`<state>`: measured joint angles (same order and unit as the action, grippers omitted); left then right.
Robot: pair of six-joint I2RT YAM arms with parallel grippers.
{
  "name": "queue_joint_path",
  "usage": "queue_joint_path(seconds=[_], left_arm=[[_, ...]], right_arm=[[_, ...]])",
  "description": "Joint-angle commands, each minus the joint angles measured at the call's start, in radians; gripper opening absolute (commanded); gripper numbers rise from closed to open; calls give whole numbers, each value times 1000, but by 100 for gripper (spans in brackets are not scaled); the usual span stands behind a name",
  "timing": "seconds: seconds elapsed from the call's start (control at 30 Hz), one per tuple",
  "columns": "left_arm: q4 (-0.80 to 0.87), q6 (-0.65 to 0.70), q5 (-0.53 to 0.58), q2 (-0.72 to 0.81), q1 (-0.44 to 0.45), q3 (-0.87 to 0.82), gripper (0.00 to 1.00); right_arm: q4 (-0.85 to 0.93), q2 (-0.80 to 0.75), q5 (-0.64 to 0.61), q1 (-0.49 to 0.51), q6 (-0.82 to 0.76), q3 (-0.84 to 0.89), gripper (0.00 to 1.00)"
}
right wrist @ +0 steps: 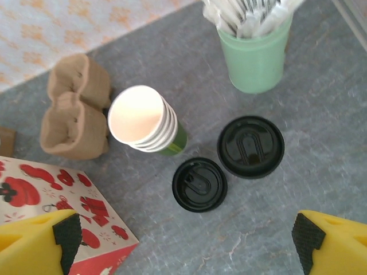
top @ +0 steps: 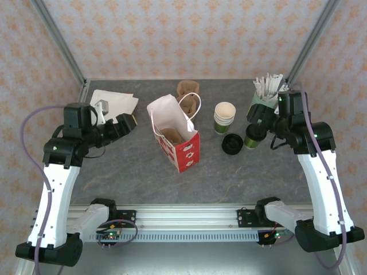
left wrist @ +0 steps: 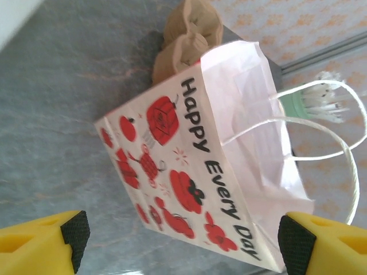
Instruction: Pack the takeout coffee
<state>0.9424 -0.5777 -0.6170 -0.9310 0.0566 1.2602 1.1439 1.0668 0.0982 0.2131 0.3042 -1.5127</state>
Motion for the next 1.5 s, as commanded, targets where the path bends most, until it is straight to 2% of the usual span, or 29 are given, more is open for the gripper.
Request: queue_joint_path(seconds=[0.0, 0.2, 0.3, 0.37, 0.43, 0.53, 0.8, 0.93, 1.1, 1.23, 1.47], left_arm=[[-181, -181, -52, 22, 68, -47, 88], [-304, -322, 42, 86, 163, -91, 88], [-360, -373, 106, 83, 267, -111, 89], [-360, -364, 181, 63, 354, -106, 89], [-343, -346, 226, 32, 401, -97, 88], [-323, -306, 271, -13, 424, -85, 77], [-200, -109, 402, -99, 426, 30, 29], [-149, -44, 421, -138, 409, 88, 17], [-162, -8, 344, -172, 337, 105, 2], [-163, 34, 278, -218, 286, 126, 1], [-149, 116, 218, -293, 229, 193, 2]], right_arm=[[-12, -2, 24, -8, 20, 56, 96], [-55, 8, 27, -8, 32, 101, 96], [-52, 19, 23, -8, 30, 98, 96], [-50, 22, 17, -8, 26, 94, 96], [-52, 21, 16, -8, 24, 92, 95], [-45, 24, 20, -8, 20, 90, 93], [54, 47, -2, -8, -3, 83, 88], [73, 55, 35, -8, 12, 101, 83], [91, 76, 101, -8, 23, 131, 75], [85, 76, 154, -5, 42, 165, 71], [94, 78, 166, 34, 89, 199, 71]])
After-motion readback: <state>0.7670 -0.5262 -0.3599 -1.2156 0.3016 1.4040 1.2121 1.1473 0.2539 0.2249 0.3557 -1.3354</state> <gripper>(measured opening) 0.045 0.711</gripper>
